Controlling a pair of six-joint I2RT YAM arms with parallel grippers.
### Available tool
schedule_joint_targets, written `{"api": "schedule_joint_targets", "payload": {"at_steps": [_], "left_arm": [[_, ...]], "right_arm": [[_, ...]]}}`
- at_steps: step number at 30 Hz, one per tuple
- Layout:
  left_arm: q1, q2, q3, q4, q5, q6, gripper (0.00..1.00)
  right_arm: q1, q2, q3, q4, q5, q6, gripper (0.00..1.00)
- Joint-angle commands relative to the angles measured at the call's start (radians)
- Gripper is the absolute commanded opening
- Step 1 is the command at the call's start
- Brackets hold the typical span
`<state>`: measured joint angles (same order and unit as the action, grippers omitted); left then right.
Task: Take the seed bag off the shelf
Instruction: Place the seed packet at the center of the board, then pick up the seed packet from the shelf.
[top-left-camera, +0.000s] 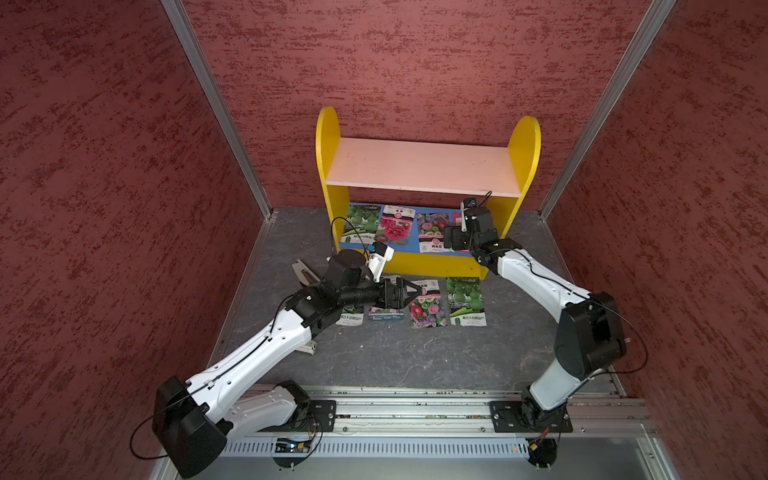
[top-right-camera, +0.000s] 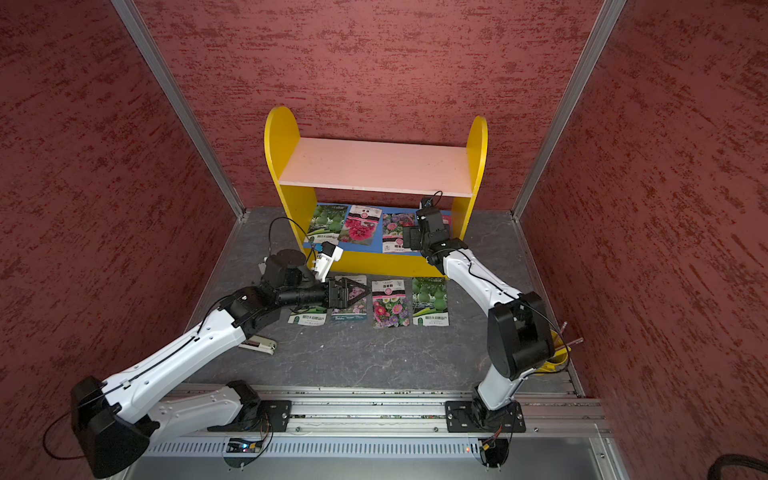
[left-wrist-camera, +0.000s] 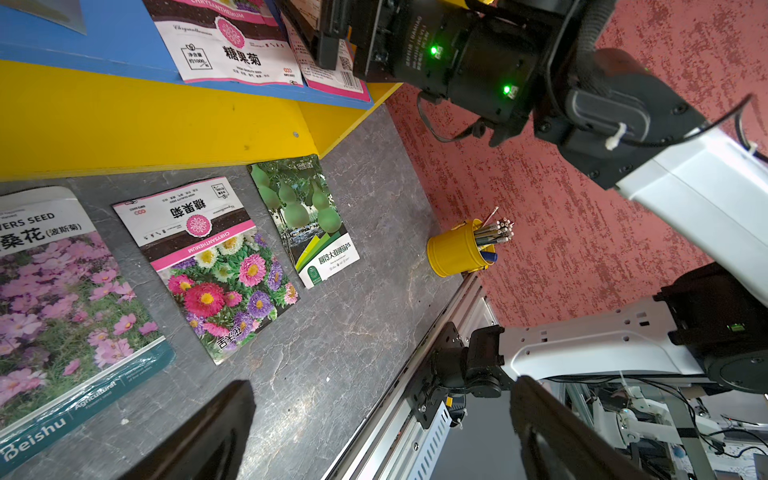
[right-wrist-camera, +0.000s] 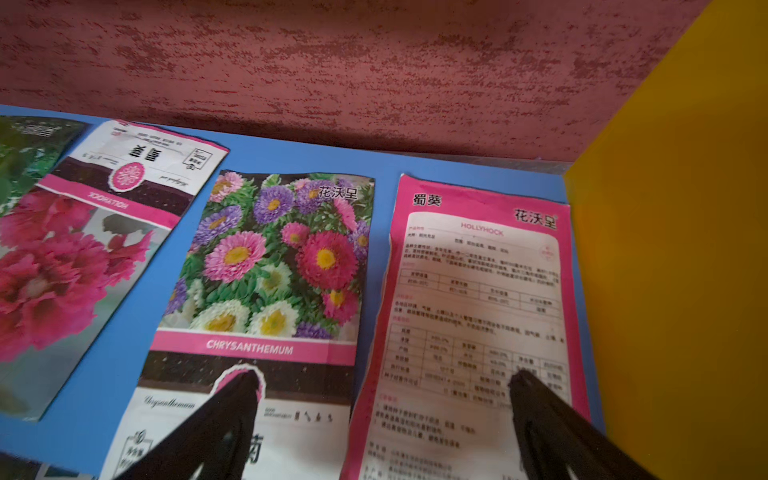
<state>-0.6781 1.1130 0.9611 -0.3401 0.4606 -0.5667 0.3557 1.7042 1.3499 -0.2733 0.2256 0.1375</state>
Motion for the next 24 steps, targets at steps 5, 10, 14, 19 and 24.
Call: {"api": "schedule_joint_targets", "payload": {"at_steps": [5, 10, 14, 19, 24], "left_arm": [[-0.012, -0.005, 0.001, -0.008, -0.028, 0.024, 1.0], [-0.012, 0.007, 0.006, -0.004, -0.03, 0.025, 1.0], [-0.012, 0.017, 0.011, 0.001, -0.025, 0.026, 1.0], [-0.013, 0.018, 0.013, -0.002, -0.027, 0.029, 1.0], [-0.012, 0.018, 0.012, -0.004, -0.027, 0.031, 1.0]], "right_arm": [[-0.056, 0.056, 0.076, -0.058, 0.061, -0.015, 0.97], [-0.09, 0.064, 0.075, -0.083, 0.004, -0.007, 0.94], [-0.098, 0.053, 0.043, -0.09, -0.035, 0.001, 0.92], [-0.098, 0.028, -0.017, -0.09, -0.043, 0.011, 0.91], [-0.098, -0.01, -0.091, -0.071, -0.039, 0.026, 0.89]]}}
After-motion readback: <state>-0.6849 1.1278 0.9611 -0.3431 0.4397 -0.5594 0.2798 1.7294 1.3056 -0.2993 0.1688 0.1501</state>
